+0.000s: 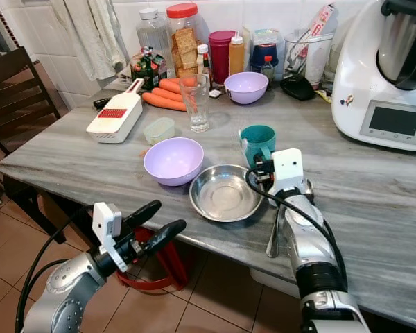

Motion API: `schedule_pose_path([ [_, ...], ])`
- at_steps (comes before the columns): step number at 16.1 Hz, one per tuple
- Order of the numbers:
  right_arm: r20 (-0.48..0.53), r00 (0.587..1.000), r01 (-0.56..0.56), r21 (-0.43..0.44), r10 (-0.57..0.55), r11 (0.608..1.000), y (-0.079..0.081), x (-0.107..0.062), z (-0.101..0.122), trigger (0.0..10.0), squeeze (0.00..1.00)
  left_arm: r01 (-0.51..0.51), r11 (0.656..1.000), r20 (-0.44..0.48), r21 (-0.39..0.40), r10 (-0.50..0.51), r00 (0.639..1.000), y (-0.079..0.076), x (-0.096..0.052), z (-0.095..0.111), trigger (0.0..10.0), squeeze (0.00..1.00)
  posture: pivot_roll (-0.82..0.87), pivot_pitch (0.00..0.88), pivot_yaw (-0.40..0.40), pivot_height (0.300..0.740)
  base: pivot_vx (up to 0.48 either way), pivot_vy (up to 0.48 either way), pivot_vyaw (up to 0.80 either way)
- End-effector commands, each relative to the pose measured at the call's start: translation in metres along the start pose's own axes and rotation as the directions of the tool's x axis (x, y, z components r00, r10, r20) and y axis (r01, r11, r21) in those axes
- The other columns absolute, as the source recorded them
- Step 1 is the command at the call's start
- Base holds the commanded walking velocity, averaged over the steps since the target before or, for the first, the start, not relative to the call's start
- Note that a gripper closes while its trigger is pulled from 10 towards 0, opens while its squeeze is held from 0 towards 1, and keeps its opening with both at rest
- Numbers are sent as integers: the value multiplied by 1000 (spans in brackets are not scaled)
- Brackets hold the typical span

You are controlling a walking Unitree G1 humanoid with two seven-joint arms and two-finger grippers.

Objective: Setting the table

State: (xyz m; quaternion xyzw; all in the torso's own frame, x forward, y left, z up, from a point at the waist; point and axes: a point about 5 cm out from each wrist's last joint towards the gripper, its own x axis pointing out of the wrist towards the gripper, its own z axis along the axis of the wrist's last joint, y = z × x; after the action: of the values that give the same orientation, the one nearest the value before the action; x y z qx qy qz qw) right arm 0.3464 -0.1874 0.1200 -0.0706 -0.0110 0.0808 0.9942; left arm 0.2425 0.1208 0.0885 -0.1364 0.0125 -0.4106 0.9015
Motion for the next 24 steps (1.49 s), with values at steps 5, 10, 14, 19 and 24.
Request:
schedule_pose_path([
  [5, 20, 1000, 18, -22, -17, 1000, 0, -6, 2, 10000, 1000, 19, 1000, -28, 8, -19, 999, 1, -1, -2, 10000, 0, -133, 0, 110, 740, 0, 0, 0],
  [10, 99, 994, 42, -24, -39, 999, 2, -16, 15, 10000, 1000, 48, 999, -36, -4, -48, 998, -1, 1, -2, 10000, 0, -137, 0, 111, 740, 0, 0, 0],
  [14, 192, 975, 114, -23, -107, 993, 2, -37, 29, 10000, 1000, 52, 999, -34, -8, -52, 998, -1, 2, -3, 10000, 0, -142, 0, 108, 740, 0, 0, 0],
  [19, 195, 970, 152, -14, -147, 988, 12, -69, 28, 10000, 1000, 36, 999, -24, -9, -36, 999, 0, 2, -2, 10000, 0, -153, 0, 106, 740, 0, 0, 0],
  [24, 164, 979, 126, -3, -124, 992, 21, -82, 25, 10000, 1000, -140, 988, 43, 68, 137, 990, 17, -2, 8, 10000, 0, -163, 0, 109, 740, 0, 0, 0],
])
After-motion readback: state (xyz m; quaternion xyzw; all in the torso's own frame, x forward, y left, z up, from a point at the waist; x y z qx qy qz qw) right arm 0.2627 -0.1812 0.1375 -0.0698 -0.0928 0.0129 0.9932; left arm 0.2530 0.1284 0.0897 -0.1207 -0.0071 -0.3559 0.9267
